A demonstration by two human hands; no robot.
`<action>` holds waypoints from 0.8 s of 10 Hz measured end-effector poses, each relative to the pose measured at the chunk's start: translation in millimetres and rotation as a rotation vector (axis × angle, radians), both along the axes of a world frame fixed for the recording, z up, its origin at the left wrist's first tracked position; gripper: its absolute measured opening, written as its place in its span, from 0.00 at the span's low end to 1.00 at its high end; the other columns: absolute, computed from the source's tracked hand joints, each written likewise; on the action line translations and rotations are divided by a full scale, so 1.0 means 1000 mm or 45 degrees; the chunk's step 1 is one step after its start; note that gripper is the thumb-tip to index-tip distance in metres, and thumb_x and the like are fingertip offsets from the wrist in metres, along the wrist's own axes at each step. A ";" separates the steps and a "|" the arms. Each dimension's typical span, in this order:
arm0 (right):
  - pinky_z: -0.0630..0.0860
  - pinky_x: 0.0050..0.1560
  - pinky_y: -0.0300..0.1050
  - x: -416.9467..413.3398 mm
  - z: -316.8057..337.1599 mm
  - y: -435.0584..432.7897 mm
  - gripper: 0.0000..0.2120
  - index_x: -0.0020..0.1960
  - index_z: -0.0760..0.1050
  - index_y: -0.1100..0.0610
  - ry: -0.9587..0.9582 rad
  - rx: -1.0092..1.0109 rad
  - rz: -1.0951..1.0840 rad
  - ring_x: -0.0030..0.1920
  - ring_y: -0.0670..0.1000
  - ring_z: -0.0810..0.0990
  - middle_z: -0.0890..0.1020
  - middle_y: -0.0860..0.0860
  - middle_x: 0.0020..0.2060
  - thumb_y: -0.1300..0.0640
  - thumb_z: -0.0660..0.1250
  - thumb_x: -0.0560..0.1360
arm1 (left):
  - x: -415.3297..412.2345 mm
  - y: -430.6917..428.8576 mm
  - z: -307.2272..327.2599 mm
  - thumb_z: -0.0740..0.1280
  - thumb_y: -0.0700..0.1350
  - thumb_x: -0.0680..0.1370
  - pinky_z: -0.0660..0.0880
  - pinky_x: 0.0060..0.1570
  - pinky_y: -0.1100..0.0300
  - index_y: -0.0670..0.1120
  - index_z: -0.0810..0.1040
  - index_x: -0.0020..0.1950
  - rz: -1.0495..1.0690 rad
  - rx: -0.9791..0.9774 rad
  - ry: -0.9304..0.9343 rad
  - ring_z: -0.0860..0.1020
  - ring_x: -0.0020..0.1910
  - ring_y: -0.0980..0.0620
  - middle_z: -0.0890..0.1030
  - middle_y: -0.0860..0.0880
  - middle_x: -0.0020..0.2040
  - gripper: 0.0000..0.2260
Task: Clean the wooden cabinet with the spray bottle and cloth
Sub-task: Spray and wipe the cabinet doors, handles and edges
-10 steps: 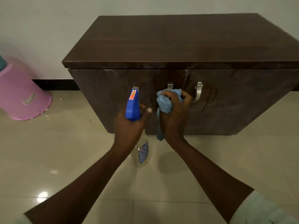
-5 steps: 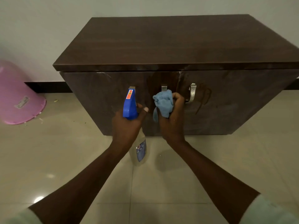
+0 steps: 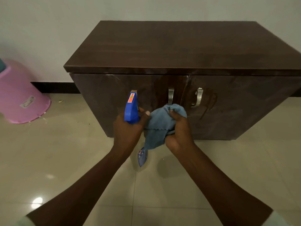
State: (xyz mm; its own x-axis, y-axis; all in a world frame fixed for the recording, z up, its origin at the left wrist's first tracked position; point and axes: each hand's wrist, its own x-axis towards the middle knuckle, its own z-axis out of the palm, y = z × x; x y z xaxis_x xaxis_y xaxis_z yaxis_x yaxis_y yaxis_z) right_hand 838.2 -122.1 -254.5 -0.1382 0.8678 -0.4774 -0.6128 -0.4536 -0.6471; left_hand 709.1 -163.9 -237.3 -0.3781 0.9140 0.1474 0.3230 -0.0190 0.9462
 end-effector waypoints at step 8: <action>0.76 0.52 0.44 0.077 -0.005 0.032 0.21 0.56 0.72 0.52 -1.870 1.440 -0.612 0.54 0.54 0.74 0.68 0.57 0.56 0.61 0.75 0.67 | 0.028 0.008 0.005 0.70 0.47 0.72 0.76 0.36 0.62 0.57 0.73 0.42 -0.071 0.035 -0.090 0.77 0.32 0.60 0.78 0.52 0.35 0.07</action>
State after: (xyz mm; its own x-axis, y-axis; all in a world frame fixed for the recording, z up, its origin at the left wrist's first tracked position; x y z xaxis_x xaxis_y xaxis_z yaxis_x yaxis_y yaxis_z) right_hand 915.6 -90.6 -259.9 0.1011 0.6488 0.7542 0.6839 0.5052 -0.5264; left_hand 737.2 -156.3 -232.3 -0.3367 0.9299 0.1478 0.2533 -0.0617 0.9654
